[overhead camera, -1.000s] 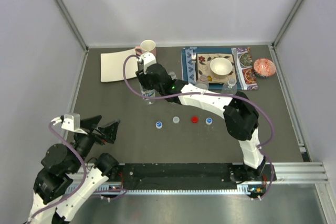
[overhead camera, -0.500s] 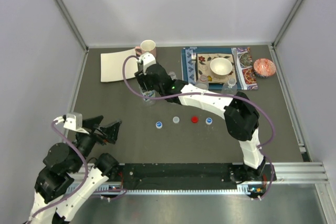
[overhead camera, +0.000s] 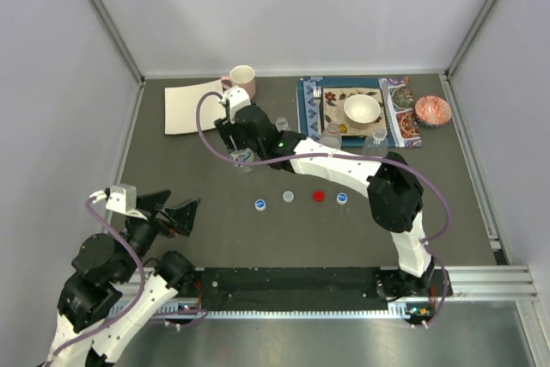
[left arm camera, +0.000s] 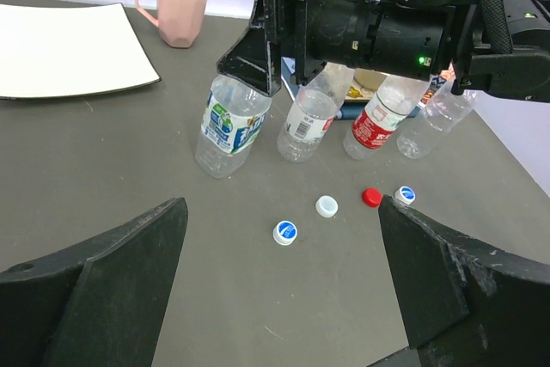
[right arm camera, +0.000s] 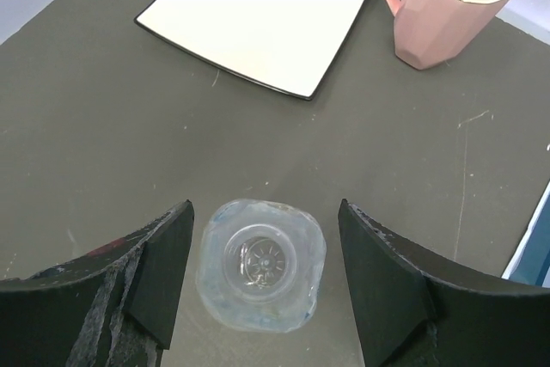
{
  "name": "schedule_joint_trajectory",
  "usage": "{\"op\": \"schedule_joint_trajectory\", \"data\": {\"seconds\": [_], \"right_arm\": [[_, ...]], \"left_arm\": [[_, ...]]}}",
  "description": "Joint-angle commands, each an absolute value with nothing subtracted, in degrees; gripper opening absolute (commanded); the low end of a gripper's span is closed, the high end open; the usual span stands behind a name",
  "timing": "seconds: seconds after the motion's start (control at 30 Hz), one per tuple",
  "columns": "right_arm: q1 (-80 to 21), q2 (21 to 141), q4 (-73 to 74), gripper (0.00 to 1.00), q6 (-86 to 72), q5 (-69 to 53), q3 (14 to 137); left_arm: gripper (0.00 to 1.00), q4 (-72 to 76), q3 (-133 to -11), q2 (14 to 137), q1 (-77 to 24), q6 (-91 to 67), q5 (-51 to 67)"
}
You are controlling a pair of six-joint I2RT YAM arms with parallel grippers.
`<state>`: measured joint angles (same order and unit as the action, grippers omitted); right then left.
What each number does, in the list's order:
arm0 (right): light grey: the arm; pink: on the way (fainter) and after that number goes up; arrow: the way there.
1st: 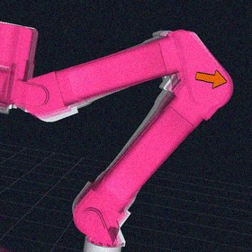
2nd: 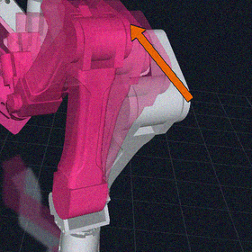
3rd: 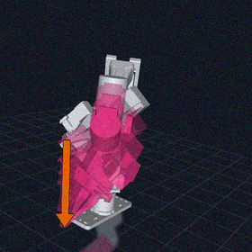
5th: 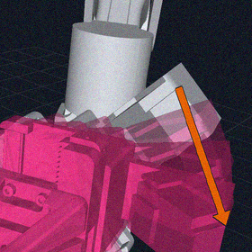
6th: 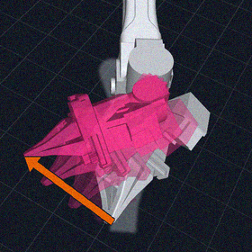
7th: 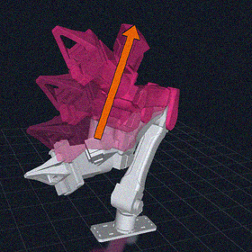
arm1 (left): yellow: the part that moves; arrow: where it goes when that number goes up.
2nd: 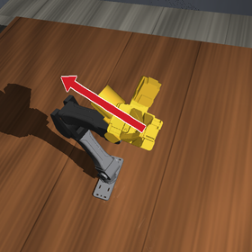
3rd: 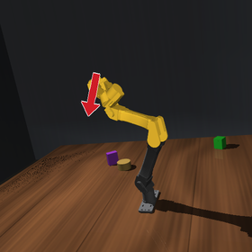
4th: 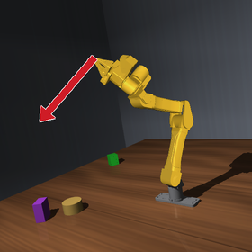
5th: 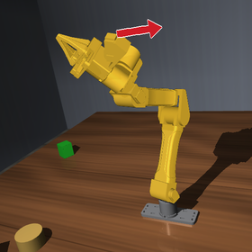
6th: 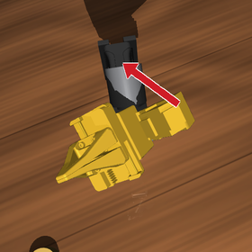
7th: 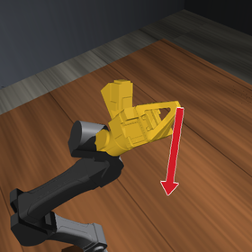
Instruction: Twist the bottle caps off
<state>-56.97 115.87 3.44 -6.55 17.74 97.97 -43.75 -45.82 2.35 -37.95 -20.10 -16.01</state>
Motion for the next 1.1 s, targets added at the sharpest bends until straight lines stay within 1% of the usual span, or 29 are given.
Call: {"op": "schedule_joint_trajectory", "data": {"seconds": [0.0,0.53,0.63,0.77,0.83,0.9,1.0,1.07], "right_arm": [[-57.74,112.68,2.81,0.68,-6.15,17.67,100.90],[-58.89,111.53,2.73,0.69,-5.10,18.28,101.25],[-59.06,111.18,2.72,0.70,-4.92,18.98,101.25],[-59.24,110.48,2.99,0.74,-4.57,21.08,102.21],[-59.24,109.78,3.25,0.77,-4.14,23.11,103.71],[-59.33,108.99,3.69,0.78,-2.90,23.29,105.63],[-59.41,105.74,4.66,0.79,-1.41,23.47,108.18],[-59.59,101.53,6.23,0.80,-0.27,23.90,108.89]], "left_arm": [[0.99,-41.40,-45.70,1.32,-37.88,-20.74,-15.73],[0.99,-41.40,-45.70,1.05,-37.88,-21.18,-15.21],[0.99,-41.40,-45.70,0.97,-37.97,-21.18,-15.12],[0.99,-41.48,-45.70,0.88,-37.88,-21.27,-15.12],[0.99,-41.57,-45.70,0.88,-37.97,-21.18,-15.12],[0.99,-41.57,-45.70,0.88,-37.97,-21.36,-15.21],[0.99,-41.57,-45.70,0.97,-37.88,-21.36,-15.21],[0.99,-41.40,-45.79,1.14,-37.97,-21.18,-14.86]]}}
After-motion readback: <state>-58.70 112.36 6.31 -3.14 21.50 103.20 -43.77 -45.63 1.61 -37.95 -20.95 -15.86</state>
